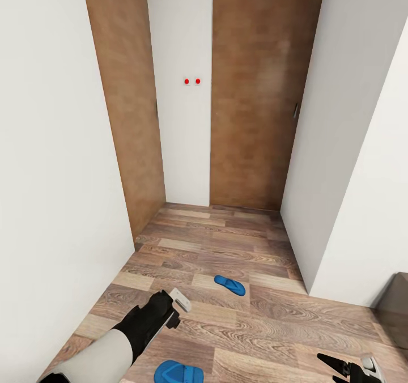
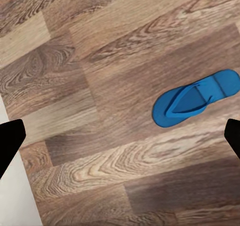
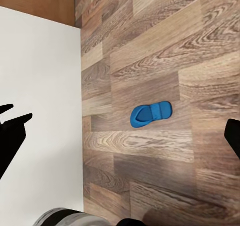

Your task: In the bedroom, move the book from the bed onto either nightstand, and place the two sandals side by side next to the bed.

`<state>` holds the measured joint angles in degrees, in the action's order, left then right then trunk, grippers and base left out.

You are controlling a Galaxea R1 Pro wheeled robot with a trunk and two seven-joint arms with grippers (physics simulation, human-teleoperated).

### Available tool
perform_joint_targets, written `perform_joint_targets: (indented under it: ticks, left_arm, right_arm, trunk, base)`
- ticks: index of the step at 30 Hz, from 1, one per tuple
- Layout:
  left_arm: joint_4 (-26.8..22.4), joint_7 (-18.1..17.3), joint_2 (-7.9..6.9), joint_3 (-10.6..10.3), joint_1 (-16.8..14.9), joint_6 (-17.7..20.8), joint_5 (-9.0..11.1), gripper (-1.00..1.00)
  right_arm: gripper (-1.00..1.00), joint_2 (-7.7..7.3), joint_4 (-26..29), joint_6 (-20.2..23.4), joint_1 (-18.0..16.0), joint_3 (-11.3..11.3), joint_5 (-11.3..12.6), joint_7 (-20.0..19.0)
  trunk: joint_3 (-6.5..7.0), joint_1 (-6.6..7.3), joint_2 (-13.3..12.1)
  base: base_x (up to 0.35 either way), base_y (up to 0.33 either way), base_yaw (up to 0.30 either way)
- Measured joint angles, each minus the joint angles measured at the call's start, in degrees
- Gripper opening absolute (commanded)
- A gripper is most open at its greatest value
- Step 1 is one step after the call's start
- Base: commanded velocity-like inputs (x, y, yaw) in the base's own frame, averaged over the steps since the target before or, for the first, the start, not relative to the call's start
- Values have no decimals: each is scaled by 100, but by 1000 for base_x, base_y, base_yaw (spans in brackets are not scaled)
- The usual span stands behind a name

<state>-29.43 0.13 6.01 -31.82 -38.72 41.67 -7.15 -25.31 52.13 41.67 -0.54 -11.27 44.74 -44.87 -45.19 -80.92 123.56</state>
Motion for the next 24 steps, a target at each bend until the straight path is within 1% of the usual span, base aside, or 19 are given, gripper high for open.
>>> perform_joint_targets:
  ticks: [4, 8, 9, 10, 11, 12, 14, 18, 22, 24]
  left_arm:
    - [-1, -7, -1, -74, 0, 15, 0, 100]
    - [5, -36, -21, -297, 0, 28, 6, 100]
    - [8, -98, -40, -416, 0, 28, 17, 100]
    - [10, -144, -50, -480, 0, 27, 22, 100]
    - [10, -396, -72, -705, 1, 21, 46, 100]
    - [9, -539, -76, -799, 1, 15, 45, 100]
    - [8, -666, -77, -868, 1, 12, 41, 100]
    - [7, -829, -74, -950, 1, 9, 40, 100]
    - [6, -902, -72, -1001, -9, 8, 28, 100]
    - [6, -921, -76, -1018, -25, 10, -63, 100]
  right_arm:
    - [100, 0, -1, 0, 0, 0, 0, 1]
    - [100, 0, 0, 0, -1, 0, 0, 1]
    - [100, 0, 0, 0, -2, 0, 0, 1]
    - [100, 0, -1, 0, -3, 0, 0, 1]
    - [100, 0, -1, -3, -1, 0, 0, 1]
    - [100, 0, 1, -5, -2, 0, 0, 2]
    - [100, 0, 0, -6, 0, 0, 0, 1]
    - [100, 0, 0, -9, 1, 0, -2, 1]
    - [100, 0, -1, -9, 0, -1, -2, 1]
    - [100, 0, -1, -11, 2, 0, -2, 4]
  trunk:
    - [0, 0, 0]
    - [0, 0, 0]
    - [0, 0, 0]
    - [0, 0, 0]
    - [0, 0, 0]
    - [0, 0, 0]
    - [0, 0, 0]
    - [-71, -87, 159]
    - [-143, -175, 319]
    - [-179, -219, 400]
  base:
    - [0, 0, 0]
    - [0, 0, 0]
    - [0, 0, 0]
    - [0, 0, 0]
    - [0, 0, 0]
    - [0, 0, 0]
    - [0, 0, 0]
    - [0, 0, 0]
    - [0, 0, 0]
    - [0, 0, 0]
